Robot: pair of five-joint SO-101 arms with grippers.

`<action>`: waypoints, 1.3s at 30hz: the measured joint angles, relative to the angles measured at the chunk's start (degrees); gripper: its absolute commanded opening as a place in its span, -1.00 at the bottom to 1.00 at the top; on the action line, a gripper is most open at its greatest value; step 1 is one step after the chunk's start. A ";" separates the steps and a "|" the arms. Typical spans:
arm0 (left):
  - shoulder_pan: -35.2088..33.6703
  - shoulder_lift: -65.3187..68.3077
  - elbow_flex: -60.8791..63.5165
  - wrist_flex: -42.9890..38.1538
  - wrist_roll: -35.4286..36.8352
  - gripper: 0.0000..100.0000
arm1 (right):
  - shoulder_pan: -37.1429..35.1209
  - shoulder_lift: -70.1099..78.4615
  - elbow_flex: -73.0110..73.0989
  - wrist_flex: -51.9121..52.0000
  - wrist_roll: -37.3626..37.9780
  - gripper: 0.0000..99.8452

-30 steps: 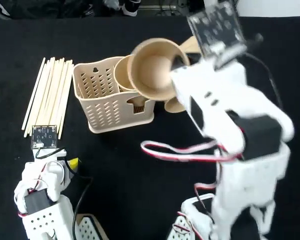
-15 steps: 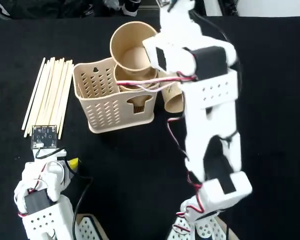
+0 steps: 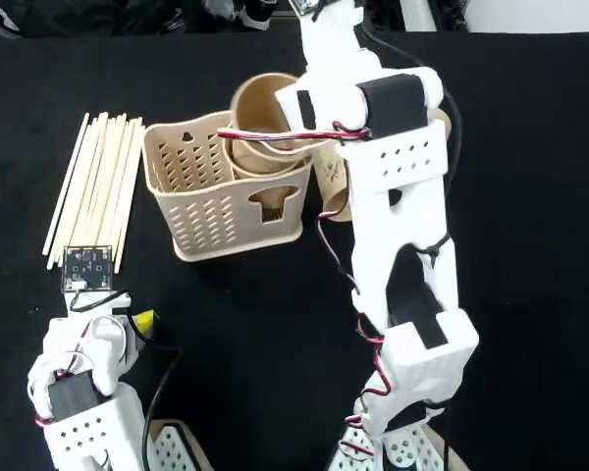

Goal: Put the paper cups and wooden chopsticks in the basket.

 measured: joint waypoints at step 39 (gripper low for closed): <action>0.00 0.00 0.00 0.00 -0.09 -0.34 | 17.05 -32.09 87.65 -41.67 44.92 -0.58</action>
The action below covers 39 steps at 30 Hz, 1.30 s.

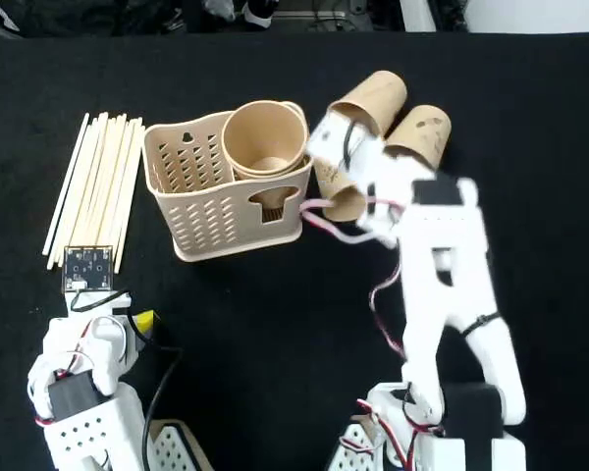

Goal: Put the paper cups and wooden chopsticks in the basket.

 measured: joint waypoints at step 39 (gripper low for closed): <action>0.00 0.00 0.00 0.00 0.00 -0.34 | 0.00 -20.40 32.53 -36.31 2.64 -0.43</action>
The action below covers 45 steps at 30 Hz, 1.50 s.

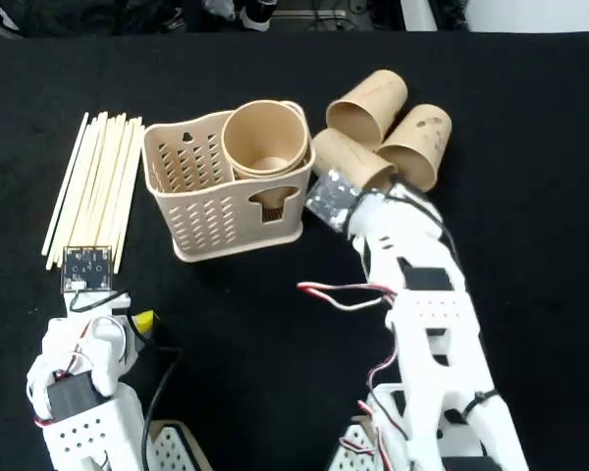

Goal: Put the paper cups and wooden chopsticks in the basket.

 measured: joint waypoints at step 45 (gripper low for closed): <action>0.00 0.00 0.00 0.00 0.00 -0.34 | -1.85 10.20 -8.79 4.57 -2.99 -0.97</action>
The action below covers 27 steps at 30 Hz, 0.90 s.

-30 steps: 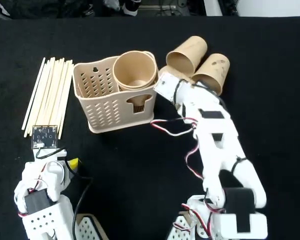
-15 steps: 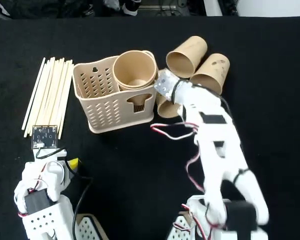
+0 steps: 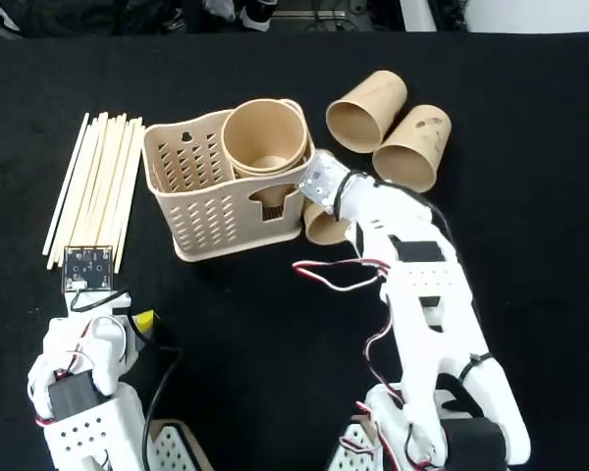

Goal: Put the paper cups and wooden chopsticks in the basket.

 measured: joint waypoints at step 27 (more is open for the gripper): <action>0.00 0.00 0.00 0.35 0.00 -0.34 | 1.76 -9.76 -43.52 65.05 -16.88 -0.98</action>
